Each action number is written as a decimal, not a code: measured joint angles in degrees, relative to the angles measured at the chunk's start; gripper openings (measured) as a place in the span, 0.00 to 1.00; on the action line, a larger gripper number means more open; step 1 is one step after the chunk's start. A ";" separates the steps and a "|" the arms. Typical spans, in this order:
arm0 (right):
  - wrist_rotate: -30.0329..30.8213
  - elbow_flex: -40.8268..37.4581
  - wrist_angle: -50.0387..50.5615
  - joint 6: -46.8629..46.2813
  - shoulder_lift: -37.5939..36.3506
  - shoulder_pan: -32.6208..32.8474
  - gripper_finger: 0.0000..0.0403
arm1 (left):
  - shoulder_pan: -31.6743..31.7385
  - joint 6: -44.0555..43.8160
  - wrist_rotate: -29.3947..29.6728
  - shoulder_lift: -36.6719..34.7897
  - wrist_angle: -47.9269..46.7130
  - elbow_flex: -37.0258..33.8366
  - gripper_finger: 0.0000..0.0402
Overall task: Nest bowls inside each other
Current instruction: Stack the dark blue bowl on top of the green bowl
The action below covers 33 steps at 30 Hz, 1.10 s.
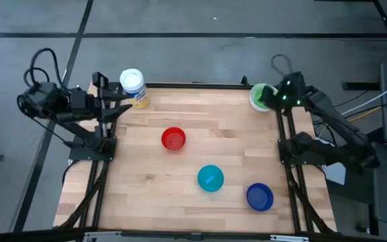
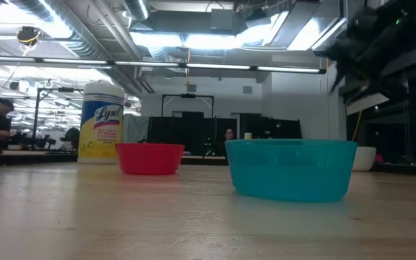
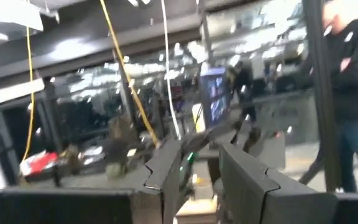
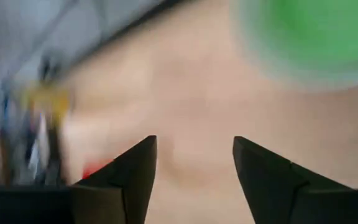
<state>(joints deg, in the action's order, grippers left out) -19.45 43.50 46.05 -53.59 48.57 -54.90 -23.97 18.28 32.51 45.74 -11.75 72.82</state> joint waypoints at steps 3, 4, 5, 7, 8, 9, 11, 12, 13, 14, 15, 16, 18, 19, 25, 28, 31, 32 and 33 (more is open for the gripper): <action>-0.01 -0.06 6.47 -3.09 -3.06 13.35 0.51 | -1.84 -3.06 5.59 0.00 -7.16 0.00 0.26; 0.98 -0.05 8.63 -4.77 -4.03 17.96 0.49 | -2.55 -4.66 7.34 0.01 -9.86 0.00 0.26; 1.79 -0.04 10.63 -6.48 -4.72 22.39 0.48 | -3.32 -6.33 8.72 0.14 -12.25 0.00 0.26; 2.30 -0.08 14.76 -10.36 -5.76 32.02 0.45 | -4.73 -9.28 10.58 0.40 -15.37 -0.02 0.26; 1.79 -0.07 15.90 -12.45 -6.00 37.12 0.43 | -5.42 -10.21 11.18 0.55 -15.91 -0.02 0.26; 0.96 -0.06 16.72 -14.70 -6.10 42.00 0.42 | -6.03 -10.75 11.55 0.61 -15.98 -0.02 0.26; 0.24 -0.08 17.06 -19.43 -5.79 51.75 0.40 | -7.15 -11.34 12.38 0.59 -15.91 -0.02 0.26; 0.10 -0.06 16.49 -21.79 -5.27 56.22 0.39 | -7.59 -11.62 12.98 0.54 -15.90 -0.02 0.26; 0.10 -0.06 15.96 -24.07 -4.45 60.77 0.38 | -8.03 -11.90 13.71 0.53 -15.90 -0.02 0.26; 0.08 -0.07 15.26 -25.64 -3.54 64.81 0.38 | -8.38 -12.05 14.48 0.55 -15.83 -0.02 0.26; 0.12 -0.08 14.09 -27.10 -2.56 68.59 0.38 | -8.75 -12.12 15.11 0.55 -15.62 -0.02 0.26; 0.21 -0.08 12.56 -28.43 -1.33 72.06 0.37 | -9.12 -12.17 15.65 0.55 -15.23 -0.02 0.26; 0.98 -0.08 9.19 -29.75 1.79 78.31 0.37 | -9.97 -12.40 16.49 0.68 -14.93 -0.02 0.26; 1.30 -0.08 7.45 -30.00 3.62 80.88 0.37 | -10.39 -12.52 16.99 0.76 -14.82 -0.02 0.26; 2.16 -0.04 -3.10 -26.30 16.81 90.32 0.37 | -12.83 -13.09 20.08 1.95 -13.58 -0.02 0.26; 0.53 -0.06 -4.71 -23.51 22.30 91.46 0.37 | -13.73 -13.31 21.40 2.64 -12.58 -0.02 0.26; 0.04 -0.06 -4.18 -20.88 24.94 91.32 0.37 | -14.33 -13.97 22.02 3.49 -12.01 -0.02 0.26; 0.69 -0.04 -4.37 -20.64 25.25 91.22 0.37 | -14.33 -14.52 22.04 3.75 -11.92 -0.02 0.26; 1.45 -0.04 -4.35 -20.15 25.35 91.11 0.37 | -14.31 -15.12 22.04 4.00 -11.74 -0.02 0.26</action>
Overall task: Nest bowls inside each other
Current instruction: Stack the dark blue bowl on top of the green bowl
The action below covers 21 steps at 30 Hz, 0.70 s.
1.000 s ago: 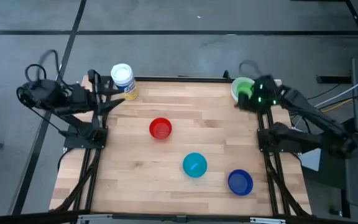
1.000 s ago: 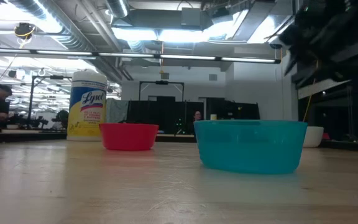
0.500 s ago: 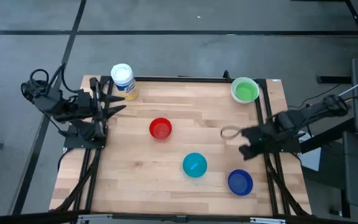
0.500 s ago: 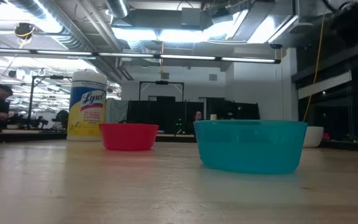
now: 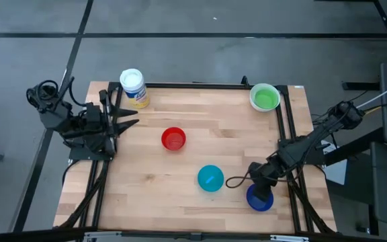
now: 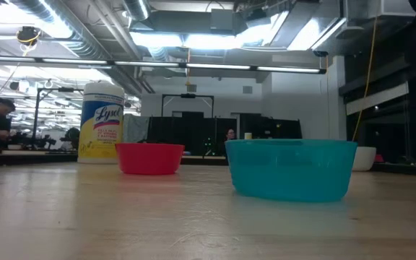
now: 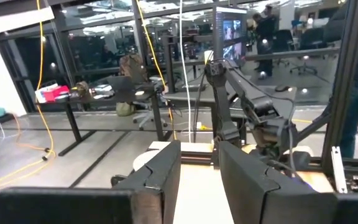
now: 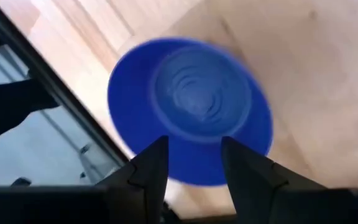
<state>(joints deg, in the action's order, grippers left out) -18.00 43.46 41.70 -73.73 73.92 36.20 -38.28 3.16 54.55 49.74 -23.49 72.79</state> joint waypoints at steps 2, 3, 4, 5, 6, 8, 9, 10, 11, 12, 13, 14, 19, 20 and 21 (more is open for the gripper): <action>1.98 0.00 0.30 0.98 0.01 0.00 0.37 | 0.00 -0.98 0.06 0.69 0.23 0.00 0.26; 3.36 0.00 0.33 1.15 0.00 0.00 0.37 | 0.00 -1.43 0.06 1.11 0.29 0.00 0.26; 4.81 0.00 0.53 1.67 0.01 -0.01 0.37 | 0.00 -1.74 0.02 1.52 0.35 0.00 0.26; 6.23 0.00 0.82 2.25 0.00 -0.07 0.37 | 0.00 -1.86 -0.02 1.94 0.59 0.00 0.26; 7.43 0.00 1.12 2.54 0.00 -0.24 0.37 | 0.00 -1.91 -0.04 2.30 1.32 0.00 0.26; 9.35 0.00 1.60 2.76 0.01 -0.66 0.37 | 0.00 -1.71 -0.03 3.03 2.84 0.00 0.26; 9.89 0.00 1.77 3.26 0.01 -0.80 0.37 | 0.00 -1.56 -0.04 3.37 3.51 0.00 0.26; 10.20 0.00 1.85 3.74 0.01 -0.85 0.37 | 0.00 -1.52 -0.07 3.67 3.89 0.00 0.26; 10.50 0.01 2.08 4.23 0.01 -0.85 0.37 | 0.00 -1.51 -0.08 3.91 4.28 0.00 0.26; 10.92 0.04 2.59 4.75 0.01 -0.82 0.37 | 0.00 -1.51 -0.15 4.05 4.64 0.00 0.26; 11.31 0.02 3.08 5.15 0.01 -0.80 0.37 | 0.00 -1.48 -0.13 4.15 5.08 0.00 0.26; 11.41 0.04 3.39 5.22 0.01 -0.75 0.37 | 0.00 -1.35 -0.15 4.23 5.72 0.00 0.26; 10.31 0.04 3.28 5.22 0.01 0.21 0.37 | -1.11 0.71 0.05 4.52 8.97 0.00 0.26; 10.11 0.04 3.08 5.18 0.01 0.68 0.37 | -1.50 1.27 0.56 4.52 9.63 0.00 0.26; 10.06 0.04 2.74 5.01 0.01 1.19 0.37 | -1.91 1.88 1.25 4.52 10.22 0.00 0.26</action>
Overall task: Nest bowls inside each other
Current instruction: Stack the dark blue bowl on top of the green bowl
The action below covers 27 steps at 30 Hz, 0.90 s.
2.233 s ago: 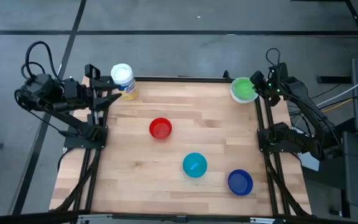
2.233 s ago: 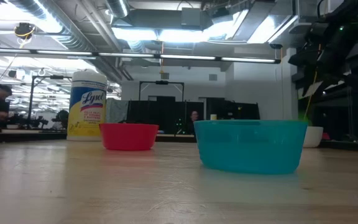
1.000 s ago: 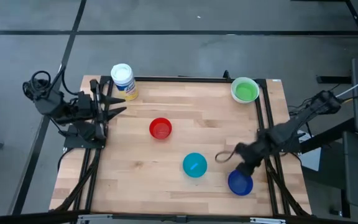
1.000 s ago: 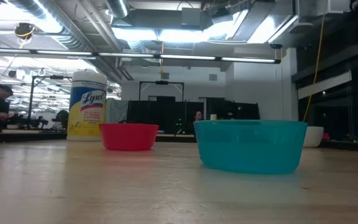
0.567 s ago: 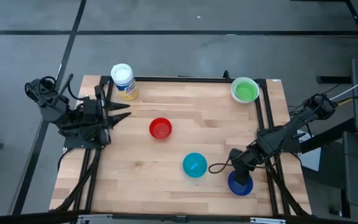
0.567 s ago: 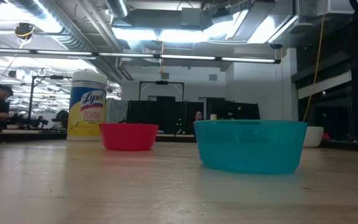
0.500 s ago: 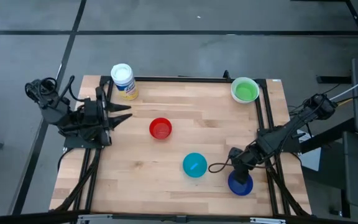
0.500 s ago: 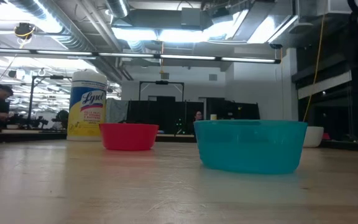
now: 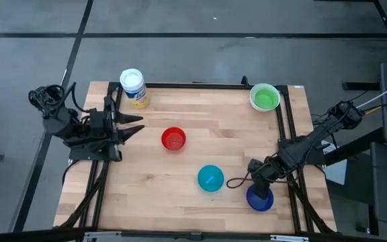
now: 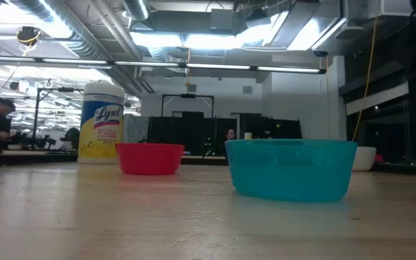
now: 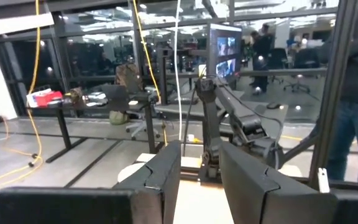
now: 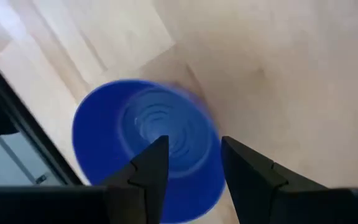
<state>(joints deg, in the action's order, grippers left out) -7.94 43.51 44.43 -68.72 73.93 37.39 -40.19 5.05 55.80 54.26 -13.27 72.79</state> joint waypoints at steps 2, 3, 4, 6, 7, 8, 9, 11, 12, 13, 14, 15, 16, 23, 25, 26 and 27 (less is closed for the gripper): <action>0.01 0.00 -0.13 -0.29 0.00 1.02 0.37 | -0.86 1.28 1.37 0.00 1.17 0.00 0.26; 0.04 0.00 0.08 -0.29 0.00 1.51 0.37 | -1.34 1.94 1.83 0.00 1.77 0.00 0.26; 0.37 0.00 0.58 -0.41 0.00 1.92 0.37 | -1.77 2.71 2.56 -0.02 2.23 0.00 0.26; 1.45 -0.01 1.85 -0.73 0.02 2.31 0.37 | -2.62 3.75 3.86 -0.02 2.83 0.00 0.26; 2.28 -0.01 2.08 -0.74 0.02 2.30 0.37 | -2.95 4.18 4.33 -0.02 3.00 0.00 0.26; 3.03 -0.02 2.12 -0.73 0.10 2.25 0.37 | -3.19 4.52 4.60 -0.02 3.19 0.00 0.26; 3.68 -0.03 2.04 -0.69 0.33 2.24 0.37 | -3.35 4.65 4.69 -0.02 3.33 0.00 0.26; 3.68 -0.46 1.94 -0.36 1.06 2.23 0.37 | -3.38 4.74 4.73 -0.02 3.67 0.00 0.26; 3.37 -0.79 1.59 -0.23 1.65 2.25 0.37 | -3.38 4.74 4.71 -0.02 3.69 0.00 0.26; 2.66 -1.18 0.75 -0.23 2.34 2.25 0.37 | -3.38 4.74 4.70 -0.02 3.74 0.00 0.26; 2.11 -1.56 -0.33 -0.25 2.95 2.25 0.37 | -3.38 4.74 4.71 -0.02 3.94 0.00 0.26; 1.36 -1.98 -1.69 -0.25 3.58 2.25 0.37 | -3.38 4.77 4.62 0.00 4.24 0.00 0.26; 0.56 -2.37 -3.33 -0.29 4.22 2.25 0.37 | -3.40 4.77 4.48 0.00 4.36 0.00 0.26; -0.23 -2.84 -7.18 -3.24 8.15 2.17 0.35 | -4.76 5.89 4.71 0.01 5.07 0.00 0.26; -0.56 -2.86 -7.18 -4.55 9.44 1.98 0.28 | -4.88 6.65 5.05 0.02 5.84 0.00 0.26; -0.75 -2.86 -7.45 -4.99 9.95 1.98 0.23 | -4.94 6.96 5.18 0.00 6.06 0.00 0.26; -0.91 -2.86 -8.18 -5.30 10.42 1.98 0.15 | -5.04 7.20 5.22 0.00 6.25 0.00 0.26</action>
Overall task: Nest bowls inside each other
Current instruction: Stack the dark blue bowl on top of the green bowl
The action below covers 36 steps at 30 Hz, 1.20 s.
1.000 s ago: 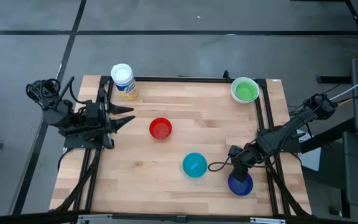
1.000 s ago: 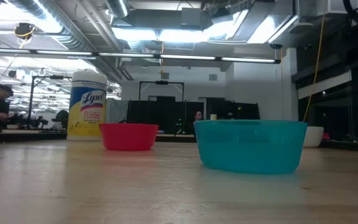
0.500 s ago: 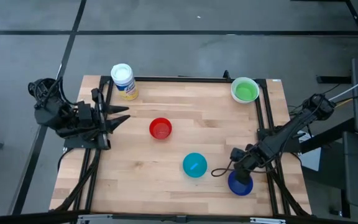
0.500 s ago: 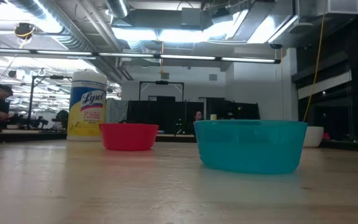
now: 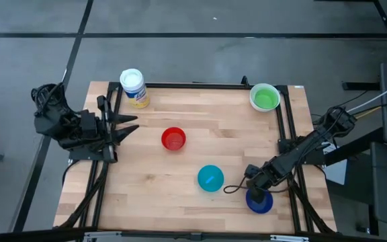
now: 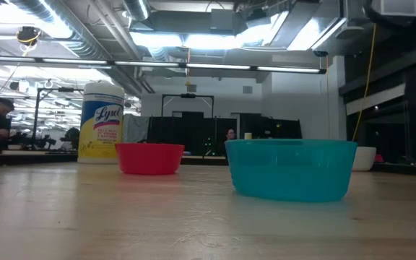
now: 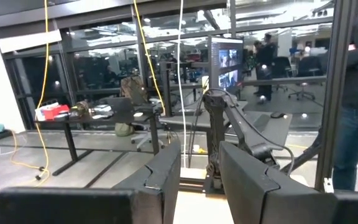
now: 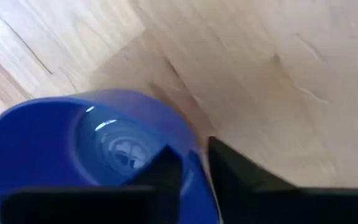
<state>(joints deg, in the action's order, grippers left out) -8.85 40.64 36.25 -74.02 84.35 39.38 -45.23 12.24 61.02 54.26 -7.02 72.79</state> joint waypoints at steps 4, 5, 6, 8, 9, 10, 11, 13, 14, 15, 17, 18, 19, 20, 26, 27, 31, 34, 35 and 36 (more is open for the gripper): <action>1.15 0.67 -3.88 -1.12 0.40 -0.82 0.03 | -0.52 0.52 0.69 0.02 0.44 0.00 0.26; 1.79 1.33 -3.59 -1.44 0.42 -1.54 0.02 | -0.67 0.54 1.00 0.00 0.46 0.00 0.26; 2.91 2.36 -3.39 -1.42 0.42 -2.41 0.02 | -0.84 0.58 1.17 0.00 0.46 0.00 0.26; 5.17 5.19 -3.11 -1.17 0.38 -4.78 0.01 | -0.88 1.11 1.85 0.02 0.45 0.00 0.26; 6.29 6.77 -2.17 -0.25 0.38 -6.44 0.01 | -0.88 1.46 2.13 0.02 0.43 0.00 0.26; 7.54 8.41 -0.67 0.64 0.38 -8.28 0.01 | -0.88 1.72 2.34 0.01 0.46 0.00 0.26; 9.15 10.09 0.90 1.60 0.38 -10.37 0.01 | -0.88 1.98 2.43 0.00 0.46 0.00 0.26; 12.65 14.15 5.21 4.10 0.38 -15.14 0.01 | -0.88 2.52 2.46 0.00 0.44 0.00 0.26; 14.05 16.28 7.68 5.88 0.38 -17.90 0.01 | -0.88 2.72 2.47 0.00 0.46 0.00 0.26; 15.19 18.28 9.78 8.00 0.38 -20.87 0.01 | -0.88 2.80 2.49 -0.03 0.46 0.00 0.26; 16.90 21.66 12.48 12.46 0.38 -26.94 0.01 | -0.86 3.18 2.54 -0.06 0.48 0.00 0.26; 17.31 23.19 13.11 14.69 0.38 -30.23 0.01 | -0.86 3.45 2.56 -0.10 0.50 0.00 0.26; 17.45 24.47 13.57 16.70 0.38 -33.33 0.01 | -0.86 3.62 2.57 -0.12 0.52 0.00 0.26; 17.43 25.67 14.08 18.71 0.38 -36.74 0.01 | -0.86 3.80 2.56 -0.16 0.60 0.00 0.26; 16.27 31.67 15.58 26.10 0.38 -55.82 0.01 | -0.88 4.22 2.49 -0.45 0.71 0.00 0.26; 15.45 32.81 15.80 27.13 0.38 -58.79 0.01 | -0.90 4.23 2.48 -0.46 0.67 0.00 0.26; 14.01 36.79 19.29 29.55 0.34 -68.16 0.00 | -1.54 4.99 2.47 -0.59 0.74 0.00 0.26; 13.61 39.25 24.73 30.98 0.34 -74.33 0.00 | -1.91 5.52 2.42 -0.57 0.85 0.00 0.26; 13.67 39.89 26.61 31.40 0.32 -76.15 0.00 | -1.98 5.53 2.43 -0.57 0.87 0.00 0.26; 13.82 40.36 28.60 31.85 0.32 -77.80 0.00 | -1.95 5.58 2.46 -0.59 0.87 0.00 0.26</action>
<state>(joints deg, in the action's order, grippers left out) 4.97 81.00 64.85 -42.17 84.66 -38.43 -47.18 17.82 63.48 53.67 -6.15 72.79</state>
